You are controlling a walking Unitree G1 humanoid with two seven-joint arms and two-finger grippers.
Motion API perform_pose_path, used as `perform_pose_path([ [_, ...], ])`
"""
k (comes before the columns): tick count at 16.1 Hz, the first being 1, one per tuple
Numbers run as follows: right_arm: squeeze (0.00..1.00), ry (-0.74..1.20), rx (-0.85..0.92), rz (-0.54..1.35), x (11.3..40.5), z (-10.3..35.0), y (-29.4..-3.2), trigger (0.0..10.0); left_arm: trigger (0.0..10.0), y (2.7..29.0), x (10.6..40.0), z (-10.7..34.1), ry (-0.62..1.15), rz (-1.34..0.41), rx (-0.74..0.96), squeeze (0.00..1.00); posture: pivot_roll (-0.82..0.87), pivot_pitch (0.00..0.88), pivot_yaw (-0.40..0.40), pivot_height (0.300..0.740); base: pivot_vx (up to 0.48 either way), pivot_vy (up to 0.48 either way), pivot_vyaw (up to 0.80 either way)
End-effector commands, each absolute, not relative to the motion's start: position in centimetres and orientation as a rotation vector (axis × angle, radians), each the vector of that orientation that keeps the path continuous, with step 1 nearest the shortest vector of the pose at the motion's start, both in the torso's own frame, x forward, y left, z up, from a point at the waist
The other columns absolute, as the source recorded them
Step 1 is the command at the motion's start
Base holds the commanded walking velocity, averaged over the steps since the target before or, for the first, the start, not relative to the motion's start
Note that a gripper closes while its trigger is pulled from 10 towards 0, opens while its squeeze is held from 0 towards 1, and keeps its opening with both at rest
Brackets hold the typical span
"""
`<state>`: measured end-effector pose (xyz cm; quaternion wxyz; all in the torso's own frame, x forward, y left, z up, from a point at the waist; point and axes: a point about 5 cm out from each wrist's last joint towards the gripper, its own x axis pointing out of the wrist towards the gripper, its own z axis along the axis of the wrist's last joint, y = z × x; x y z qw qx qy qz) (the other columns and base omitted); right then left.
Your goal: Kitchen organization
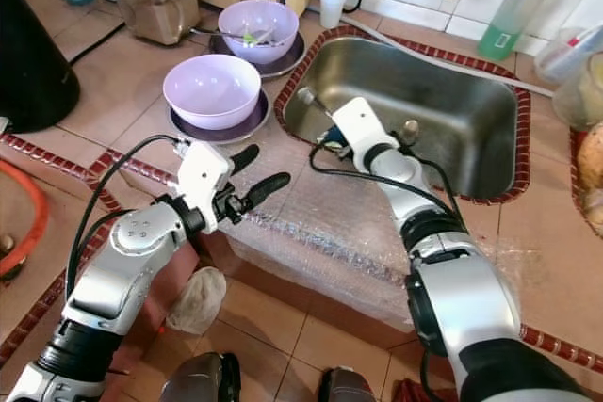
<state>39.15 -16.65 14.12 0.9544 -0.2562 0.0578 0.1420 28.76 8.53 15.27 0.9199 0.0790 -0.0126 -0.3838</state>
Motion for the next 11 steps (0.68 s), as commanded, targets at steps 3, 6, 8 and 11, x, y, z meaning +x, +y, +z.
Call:
perform_pose_path([
  [3,1.00,0.218,-0.462,0.217,38.5,12.5,-18.4,10.0,10.0,8.2,28.4,15.4,-0.022,-0.808,0.172,1.00,0.10,0.164,0.000,0.740,0.000,0.000,0.00],
  [6,1.00,0.192,-0.388,0.197,38.5,12.8,-19.1,10.0,10.0,8.0,28.4,15.4,-0.024,-0.810,0.170,1.00,0.09,0.150,-0.001,0.740,0.000,0.000,0.00],
  [8,1.00,0.167,-0.296,0.217,38.4,12.8,-19.1,10.0,10.0,8.0,28.5,15.2,-0.023,-0.793,0.153,1.00,0.07,0.127,-0.002,0.740,0.000,0.000,0.00],
  [11,1.00,0.144,-0.172,0.228,38.0,12.5,-19.0,10.0,10.0,8.5,28.9,15.3,-0.041,-0.732,0.115,1.00,0.05,0.103,-0.007,0.740,0.000,0.000,0.00],
])
